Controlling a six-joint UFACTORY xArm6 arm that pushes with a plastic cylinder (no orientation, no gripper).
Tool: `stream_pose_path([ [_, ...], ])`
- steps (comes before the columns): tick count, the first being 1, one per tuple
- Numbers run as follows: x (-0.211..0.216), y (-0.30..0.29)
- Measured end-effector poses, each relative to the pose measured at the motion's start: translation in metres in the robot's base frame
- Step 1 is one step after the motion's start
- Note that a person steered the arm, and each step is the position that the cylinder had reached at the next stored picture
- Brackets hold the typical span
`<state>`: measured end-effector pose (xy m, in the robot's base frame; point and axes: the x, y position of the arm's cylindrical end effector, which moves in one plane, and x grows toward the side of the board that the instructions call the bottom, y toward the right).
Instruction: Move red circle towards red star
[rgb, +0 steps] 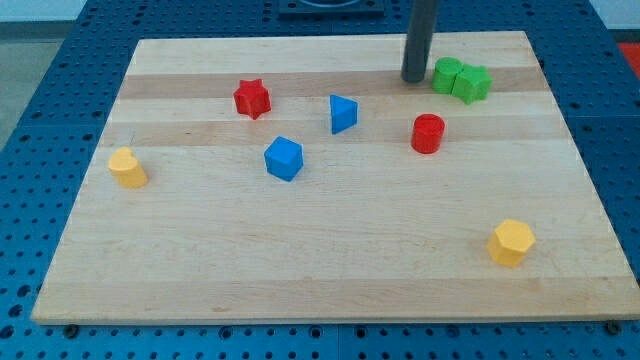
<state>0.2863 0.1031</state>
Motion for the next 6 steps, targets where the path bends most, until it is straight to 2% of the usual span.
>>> stream_pose_path([
  [2,0.012,-0.009],
  [3,0.033,-0.009],
  [4,0.055,0.009],
  [5,0.074,0.062],
  [6,0.127,0.055],
])
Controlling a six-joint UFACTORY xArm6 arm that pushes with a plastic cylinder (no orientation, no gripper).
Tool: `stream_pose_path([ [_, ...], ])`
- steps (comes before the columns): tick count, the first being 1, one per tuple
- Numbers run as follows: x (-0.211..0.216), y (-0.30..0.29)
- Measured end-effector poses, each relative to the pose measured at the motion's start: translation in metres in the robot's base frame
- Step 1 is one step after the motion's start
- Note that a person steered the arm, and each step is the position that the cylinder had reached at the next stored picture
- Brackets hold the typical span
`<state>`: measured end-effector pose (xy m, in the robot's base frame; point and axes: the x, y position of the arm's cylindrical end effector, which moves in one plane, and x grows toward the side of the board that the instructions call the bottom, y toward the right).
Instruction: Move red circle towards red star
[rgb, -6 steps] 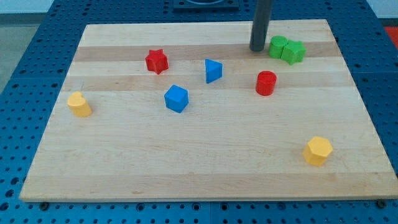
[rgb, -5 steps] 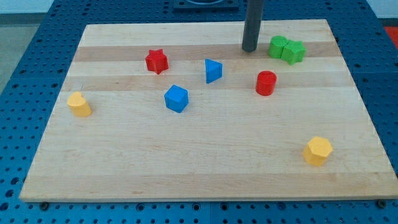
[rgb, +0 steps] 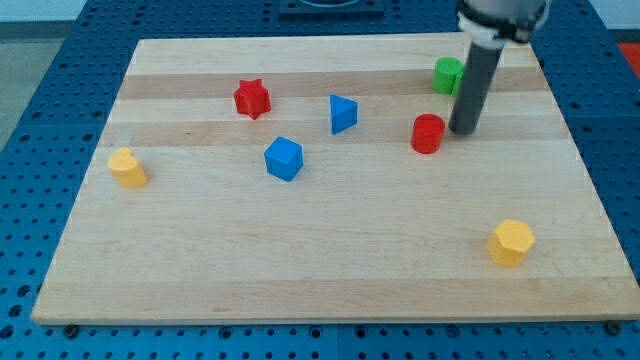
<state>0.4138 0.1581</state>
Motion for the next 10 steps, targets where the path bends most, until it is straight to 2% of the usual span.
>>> stream_pose_path([
  [1,0.019,-0.007],
  [3,-0.030,-0.087],
  [4,-0.058,-0.087],
  [6,-0.071,-0.052],
  [7,-0.079,-0.071],
  [8,-0.080,-0.124],
  [9,-0.089,-0.082],
  [10,-0.107,-0.072],
])
